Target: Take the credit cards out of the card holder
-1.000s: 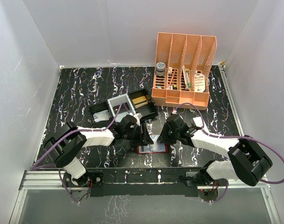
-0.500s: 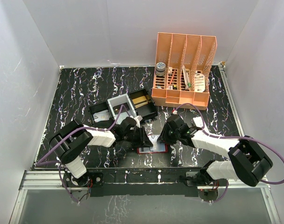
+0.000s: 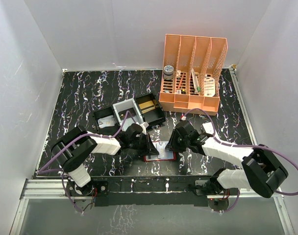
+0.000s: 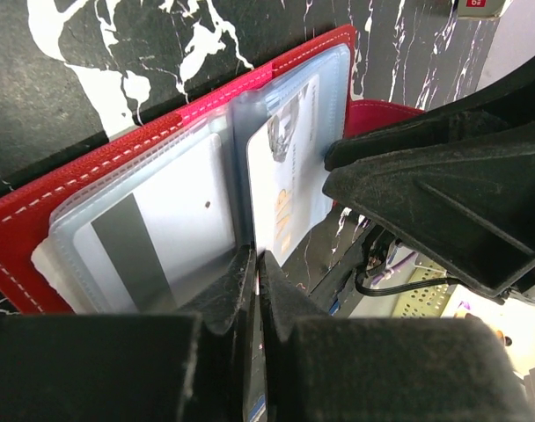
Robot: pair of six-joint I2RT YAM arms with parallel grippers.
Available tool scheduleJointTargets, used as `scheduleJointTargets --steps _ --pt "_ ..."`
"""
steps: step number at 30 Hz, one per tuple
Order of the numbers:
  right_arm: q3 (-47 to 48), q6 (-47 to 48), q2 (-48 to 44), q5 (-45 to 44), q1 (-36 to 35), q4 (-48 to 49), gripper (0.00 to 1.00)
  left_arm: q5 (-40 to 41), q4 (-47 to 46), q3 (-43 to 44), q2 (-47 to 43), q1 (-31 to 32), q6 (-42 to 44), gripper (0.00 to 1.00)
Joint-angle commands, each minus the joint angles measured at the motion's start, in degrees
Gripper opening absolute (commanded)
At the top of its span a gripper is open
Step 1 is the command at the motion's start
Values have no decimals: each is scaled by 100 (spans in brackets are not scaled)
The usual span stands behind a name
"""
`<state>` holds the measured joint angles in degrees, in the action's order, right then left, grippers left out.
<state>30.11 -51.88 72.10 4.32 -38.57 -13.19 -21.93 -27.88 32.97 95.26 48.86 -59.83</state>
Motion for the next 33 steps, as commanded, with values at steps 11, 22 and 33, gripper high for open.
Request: scheduleJointTargets --steps 11,22,33 --pt "728 274 -210 487 16 -35 30 184 699 -53 -633 -15 325 0" --pt "507 274 422 425 16 236 30 166 889 -28 -756 -14 419 0" --pt "542 273 357 225 12 -22 24 -80 814 55 -667 -17 430 3"
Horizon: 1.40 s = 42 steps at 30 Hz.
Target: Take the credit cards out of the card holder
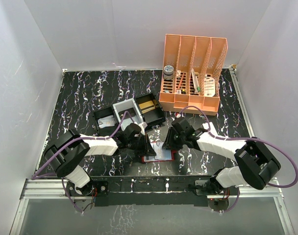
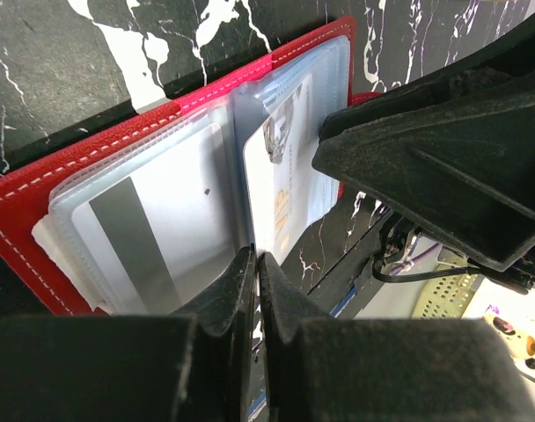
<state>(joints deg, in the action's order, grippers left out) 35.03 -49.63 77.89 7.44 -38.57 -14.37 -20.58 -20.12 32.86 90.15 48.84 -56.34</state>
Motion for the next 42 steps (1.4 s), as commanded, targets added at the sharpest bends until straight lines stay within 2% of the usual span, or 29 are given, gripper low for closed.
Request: scheduleJointTargets --steps 1,4,8,14,18,25,33,38,42 --pt "79 49 -255 26 11 130 22 -231 47 83 -146 -15 81 2" --pt "185 267 -312 325 16 231 16 -159 313 164 -128 -16 179 1" --pt "224 231 -251 496 17 478 16 -96 600 283 -135 -20 310 1" --pt "137 124 293 -9 10 91 15 -5 779 281 -250 -19 324 1" --pt "-101 107 244 -297 20 -71 14 175 1060 300 -445 -15 426 1" --pt "-192 110 163 -283 22 -38 14 368 1436 394 -587 -49 593 2" --pt "-201 111 155 42 16 194 15 132 784 243 -457 -50 319 33" --pt "-314 109 93 65 16 223 15 -40 51 -16 -373 -94 -92 34" --pt "-365 -45 21 107 16 316 15 -182 -479 -242 -244 -100 -418 31"
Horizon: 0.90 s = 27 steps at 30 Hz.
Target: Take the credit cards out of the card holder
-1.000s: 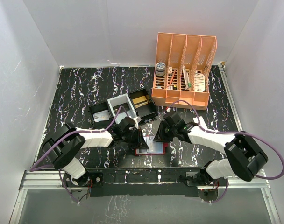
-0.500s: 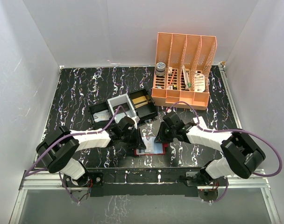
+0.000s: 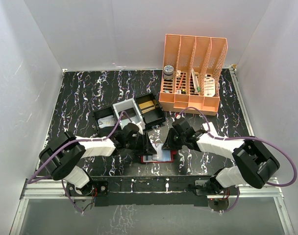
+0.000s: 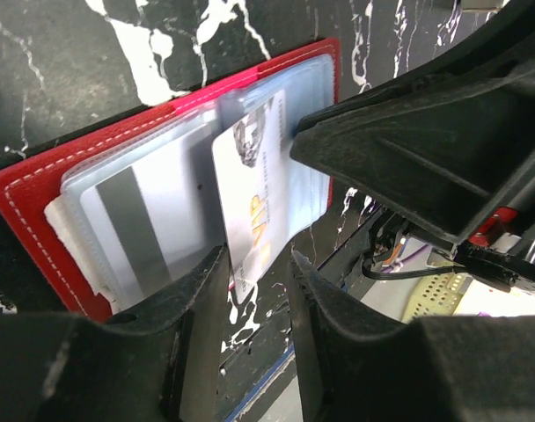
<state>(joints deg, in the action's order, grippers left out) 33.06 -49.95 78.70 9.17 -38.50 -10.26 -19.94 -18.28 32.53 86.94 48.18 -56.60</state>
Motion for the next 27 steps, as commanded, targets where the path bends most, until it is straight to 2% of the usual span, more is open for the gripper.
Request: scheduleJointTargets --steps 1,5,11,15,19,27 --pt "-168 -23 -69 -64 10 -80 15 -253 -777 -261 97 -37 -462 30" --pt "-197 -60 -76 4 15 12 15 -333 -1216 -465 137 -52 -710 26" --pt "-318 -100 -112 -15 15 15 16 -475 -1941 -652 368 -48 -1060 27" --pt "-367 -135 -143 -9 14 37 16 -570 -2273 -741 508 -51 -1190 17" --pt "-347 -117 -173 -172 16 -79 16 -397 -1959 -790 337 -57 -1112 0" --pt "-335 -40 -623 -323 24 -1 16 79 -438 -657 -437 -81 -443 0"
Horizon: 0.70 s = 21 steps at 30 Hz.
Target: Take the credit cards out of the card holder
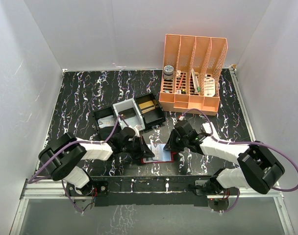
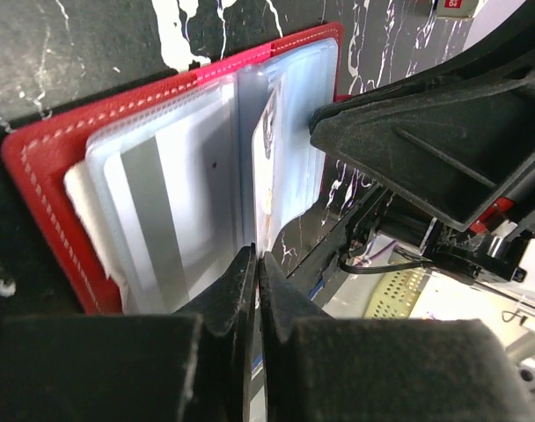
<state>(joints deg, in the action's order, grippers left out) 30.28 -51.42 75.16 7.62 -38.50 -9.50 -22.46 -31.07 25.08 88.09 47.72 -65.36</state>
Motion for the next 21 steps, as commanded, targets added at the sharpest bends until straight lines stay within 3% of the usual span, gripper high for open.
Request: scheduleJointTargets --steps 1,9,12,19,21 --pt "-27 142 -313 -76 26 -27 17 368 942 85 -659 -36 491 0" --pt "25 117 -798 891 28 956 24 229 1204 317 -544 -50 839 0" --pt "31 33 -552 1190 27 1098 23 208 1073 315 -495 -44 765 0" --pt "-46 -65 336 994 31 851 19 192 1110 358 -492 -48 766 0" --pt "-146 -103 483 954 27 864 19 145 1017 335 -446 -41 706 8"
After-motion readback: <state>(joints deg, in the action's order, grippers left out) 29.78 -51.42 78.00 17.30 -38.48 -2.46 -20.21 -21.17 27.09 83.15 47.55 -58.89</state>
